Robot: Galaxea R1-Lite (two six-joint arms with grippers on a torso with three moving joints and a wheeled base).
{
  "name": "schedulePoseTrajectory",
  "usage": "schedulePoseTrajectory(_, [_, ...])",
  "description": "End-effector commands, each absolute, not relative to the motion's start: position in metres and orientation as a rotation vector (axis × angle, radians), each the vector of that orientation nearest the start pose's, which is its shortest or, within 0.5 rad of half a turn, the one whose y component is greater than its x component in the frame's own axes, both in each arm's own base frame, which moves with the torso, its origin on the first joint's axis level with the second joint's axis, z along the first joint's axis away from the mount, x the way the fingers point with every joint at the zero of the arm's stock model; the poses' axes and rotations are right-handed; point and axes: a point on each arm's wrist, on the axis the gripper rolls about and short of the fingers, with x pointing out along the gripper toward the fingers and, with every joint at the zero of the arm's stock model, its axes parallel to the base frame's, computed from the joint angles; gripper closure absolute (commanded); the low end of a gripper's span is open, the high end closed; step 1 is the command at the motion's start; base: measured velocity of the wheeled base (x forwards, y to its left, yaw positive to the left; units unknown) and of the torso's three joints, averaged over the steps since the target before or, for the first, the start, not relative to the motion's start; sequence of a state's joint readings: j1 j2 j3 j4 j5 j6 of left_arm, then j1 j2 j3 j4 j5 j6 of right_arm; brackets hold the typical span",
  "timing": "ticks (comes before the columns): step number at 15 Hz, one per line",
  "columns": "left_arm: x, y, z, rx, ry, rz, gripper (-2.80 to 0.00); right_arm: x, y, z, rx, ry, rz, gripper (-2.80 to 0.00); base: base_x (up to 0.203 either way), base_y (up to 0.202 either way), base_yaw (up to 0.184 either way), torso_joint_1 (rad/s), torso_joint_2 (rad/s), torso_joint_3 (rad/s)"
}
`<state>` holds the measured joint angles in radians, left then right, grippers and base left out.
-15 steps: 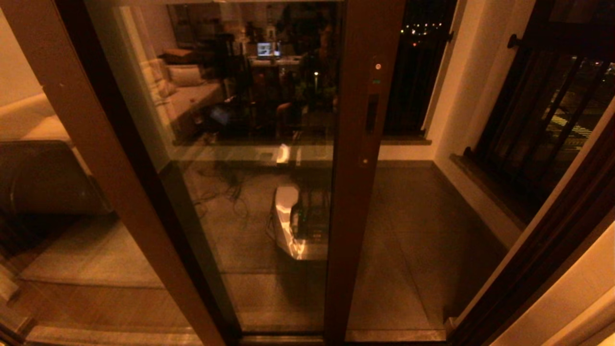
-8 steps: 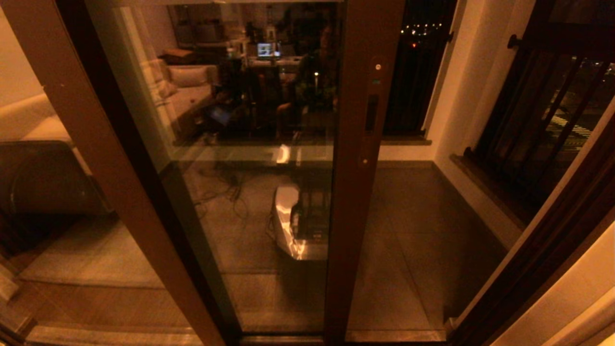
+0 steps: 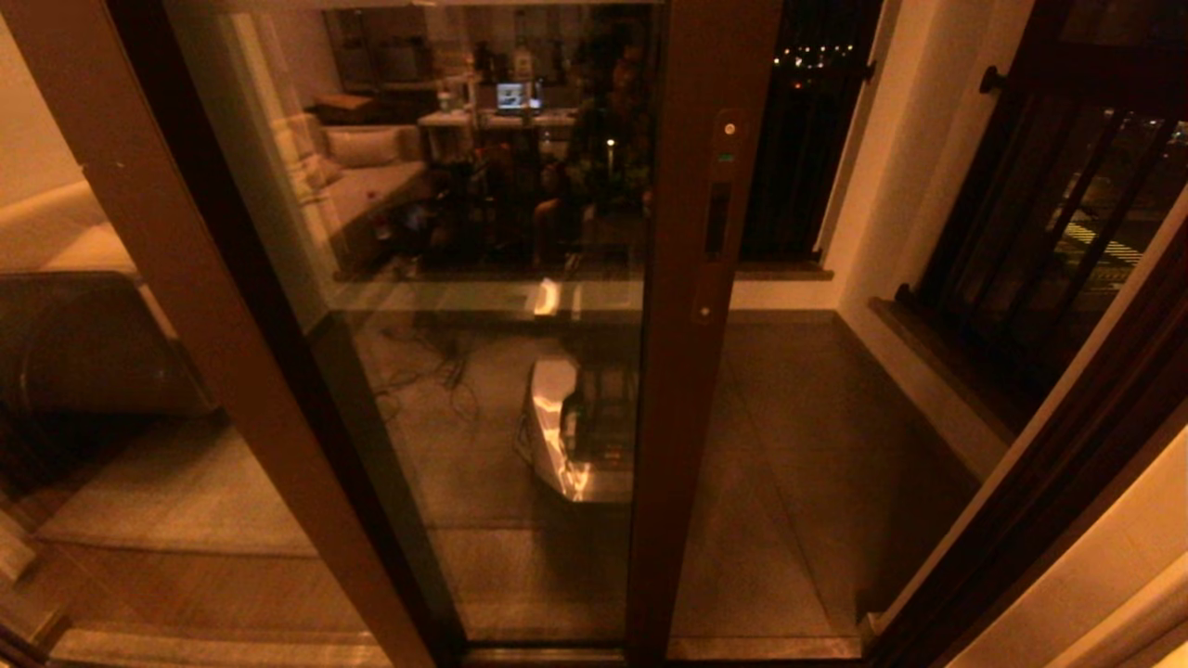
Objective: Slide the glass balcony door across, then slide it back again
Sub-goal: Close the slid door
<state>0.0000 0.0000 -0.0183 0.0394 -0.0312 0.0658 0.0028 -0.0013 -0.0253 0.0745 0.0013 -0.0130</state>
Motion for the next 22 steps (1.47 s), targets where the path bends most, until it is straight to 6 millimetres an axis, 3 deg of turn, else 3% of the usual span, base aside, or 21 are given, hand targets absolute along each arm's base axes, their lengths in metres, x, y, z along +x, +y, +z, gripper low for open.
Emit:
schedulePoseTrajectory(1, [-0.0238, -0.0004, 0.0742, 0.035, 0.029, -0.019, 0.00, -0.0249, 0.0000, 0.0750, -0.014, 0.049, 0.005, 0.00, 0.000, 0.000, 0.000, 0.000, 0.00, 0.000])
schedulePoseTrajectory(22, [-0.0236, -0.0001, 0.0743, 0.014, 0.021, -0.004, 0.00, -0.0245, 0.0000, 0.0753, -0.026, 0.038, 0.008, 0.00, 0.000, 0.000, 0.000, 0.000, 0.00, 0.000])
